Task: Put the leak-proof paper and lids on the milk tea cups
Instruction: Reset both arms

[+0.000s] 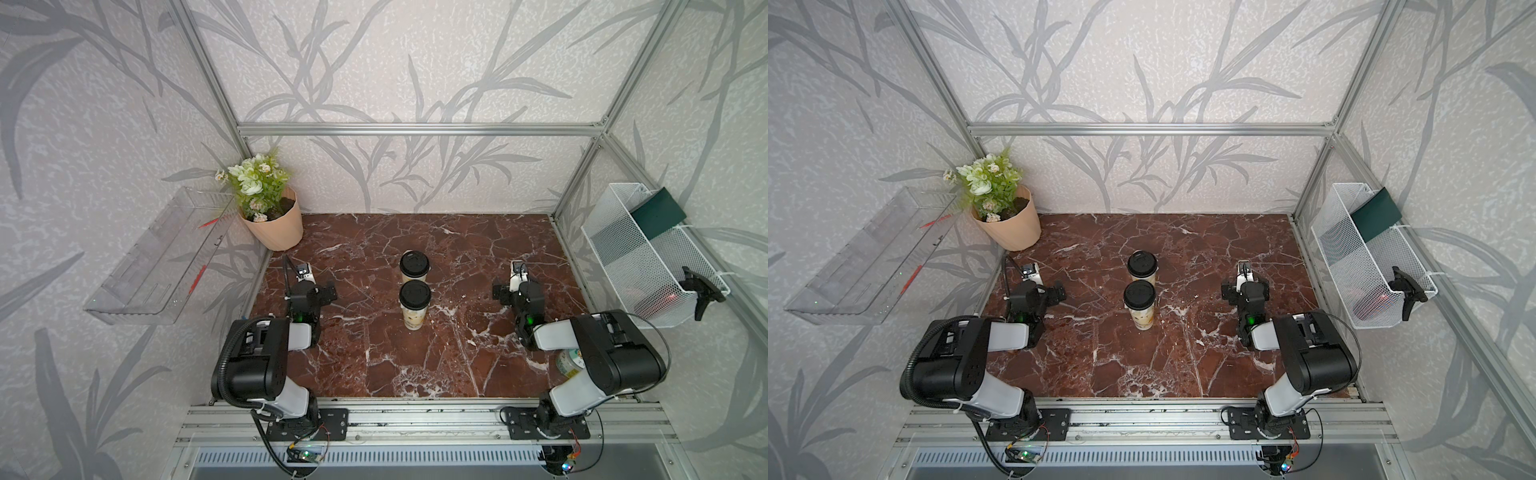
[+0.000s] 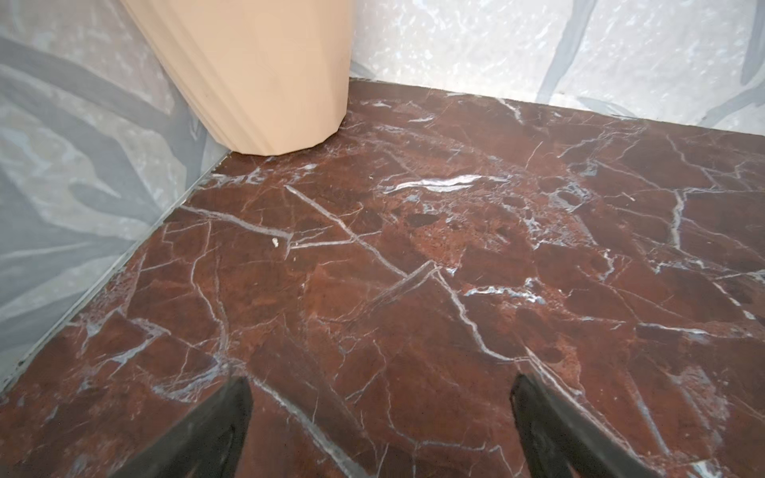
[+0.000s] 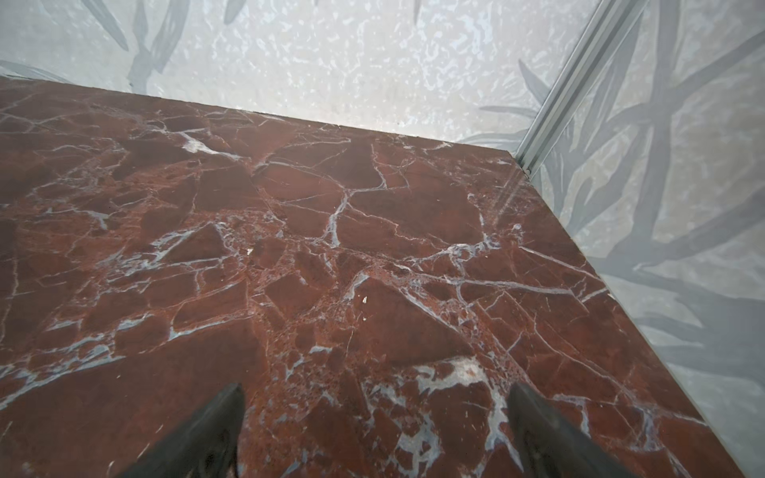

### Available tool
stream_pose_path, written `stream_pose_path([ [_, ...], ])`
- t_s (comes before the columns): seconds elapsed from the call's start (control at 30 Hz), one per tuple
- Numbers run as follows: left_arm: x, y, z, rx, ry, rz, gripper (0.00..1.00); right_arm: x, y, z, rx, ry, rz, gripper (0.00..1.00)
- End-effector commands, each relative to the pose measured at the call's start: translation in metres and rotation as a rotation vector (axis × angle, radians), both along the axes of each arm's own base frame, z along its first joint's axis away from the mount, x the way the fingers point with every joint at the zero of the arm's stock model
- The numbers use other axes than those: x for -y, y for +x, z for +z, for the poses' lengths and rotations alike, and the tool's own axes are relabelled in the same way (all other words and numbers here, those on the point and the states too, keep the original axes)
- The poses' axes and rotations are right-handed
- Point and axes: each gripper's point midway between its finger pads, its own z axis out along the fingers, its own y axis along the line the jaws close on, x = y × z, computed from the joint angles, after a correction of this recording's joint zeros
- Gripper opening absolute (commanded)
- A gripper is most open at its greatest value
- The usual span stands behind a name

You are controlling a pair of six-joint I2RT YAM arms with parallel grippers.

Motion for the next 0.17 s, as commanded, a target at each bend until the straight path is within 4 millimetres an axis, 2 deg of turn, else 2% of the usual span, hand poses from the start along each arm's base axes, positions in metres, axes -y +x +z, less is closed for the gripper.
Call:
stream_pose_path([
  [0.0, 0.003, 0.0066, 0.0114, 0.019, 0.016, -0.031, 0.99, -0.0032, 0.0022, 0.0048, 0.027, 0.011, 0.015, 0.99],
  [0.13, 0.0034, 0.0066, 0.011, 0.015, 0.016, -0.032, 0.99, -0.0023, 0.0023, 0.0041, 0.023, 0.02, 0.018, 0.99],
])
